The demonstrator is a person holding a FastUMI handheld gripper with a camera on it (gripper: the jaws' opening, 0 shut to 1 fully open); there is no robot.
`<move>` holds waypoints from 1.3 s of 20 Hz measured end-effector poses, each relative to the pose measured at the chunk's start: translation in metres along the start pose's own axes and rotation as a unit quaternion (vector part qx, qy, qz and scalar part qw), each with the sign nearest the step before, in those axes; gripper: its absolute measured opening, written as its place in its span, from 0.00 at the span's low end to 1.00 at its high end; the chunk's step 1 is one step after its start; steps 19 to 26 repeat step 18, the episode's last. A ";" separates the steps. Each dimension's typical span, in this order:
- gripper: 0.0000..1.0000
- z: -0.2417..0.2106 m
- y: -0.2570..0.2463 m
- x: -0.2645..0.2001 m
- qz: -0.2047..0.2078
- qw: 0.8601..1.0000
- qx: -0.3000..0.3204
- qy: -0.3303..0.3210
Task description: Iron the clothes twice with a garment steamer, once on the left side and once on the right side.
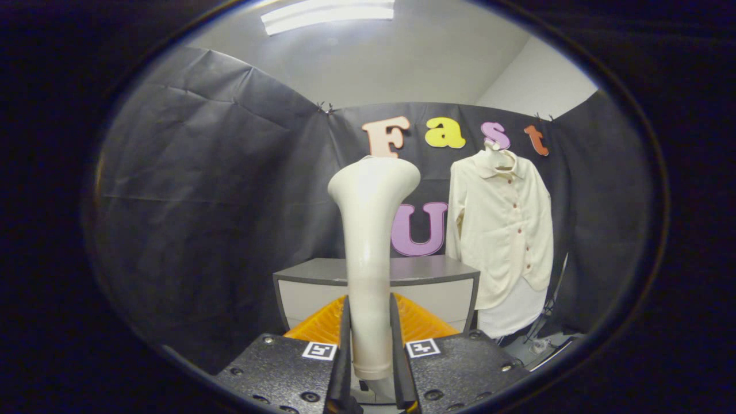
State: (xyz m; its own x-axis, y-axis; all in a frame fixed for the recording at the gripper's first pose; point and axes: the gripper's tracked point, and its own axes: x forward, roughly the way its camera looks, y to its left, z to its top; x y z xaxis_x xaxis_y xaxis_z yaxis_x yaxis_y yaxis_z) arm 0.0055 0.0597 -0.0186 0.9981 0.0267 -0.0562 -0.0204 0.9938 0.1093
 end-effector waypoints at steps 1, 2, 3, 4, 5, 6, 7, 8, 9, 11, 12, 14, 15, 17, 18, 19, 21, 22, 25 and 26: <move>0.30 0.000 -0.001 0.000 -0.002 1.000 0.003 0.002; 0.30 0.000 -0.001 -0.001 -0.003 1.000 0.005 0.002; 0.30 0.000 0.000 -0.002 -0.003 1.000 0.006 0.006; 0.30 0.000 0.001 0.000 -0.003 1.000 0.006 0.005; 0.30 -0.001 0.001 0.000 -0.003 1.000 0.007 0.006; 0.30 -0.002 0.002 0.002 -0.002 1.000 0.006 0.008; 0.30 -0.003 0.004 0.001 -0.001 1.000 0.009 0.010; 0.30 -0.003 0.005 0.002 0.000 1.000 0.009 0.010; 0.30 -0.003 0.006 0.003 0.001 1.000 0.008 0.010; 0.30 -0.005 0.007 0.005 0.003 1.000 0.008 0.013; 0.30 -0.005 0.007 0.004 0.003 1.000 0.007 0.013; 0.30 -0.005 0.006 0.005 0.002 1.000 0.008 0.013; 0.30 -0.006 0.007 0.005 0.003 1.000 0.010 0.015; 0.30 -0.004 0.005 0.004 0.000 1.000 0.013 0.013; 0.30 -0.004 0.005 0.003 0.000 1.000 0.014 0.014; 0.30 -0.004 0.005 0.003 0.000 1.000 0.014 0.014; 0.30 -0.004 0.005 0.003 0.000 1.000 0.014 0.014; 0.30 -0.004 0.005 0.003 0.000 1.000 0.014 0.014; 0.30 -0.004 0.005 0.003 0.000 1.000 0.014 0.014; 0.30 -0.004 0.005 0.003 0.000 1.000 0.014 0.014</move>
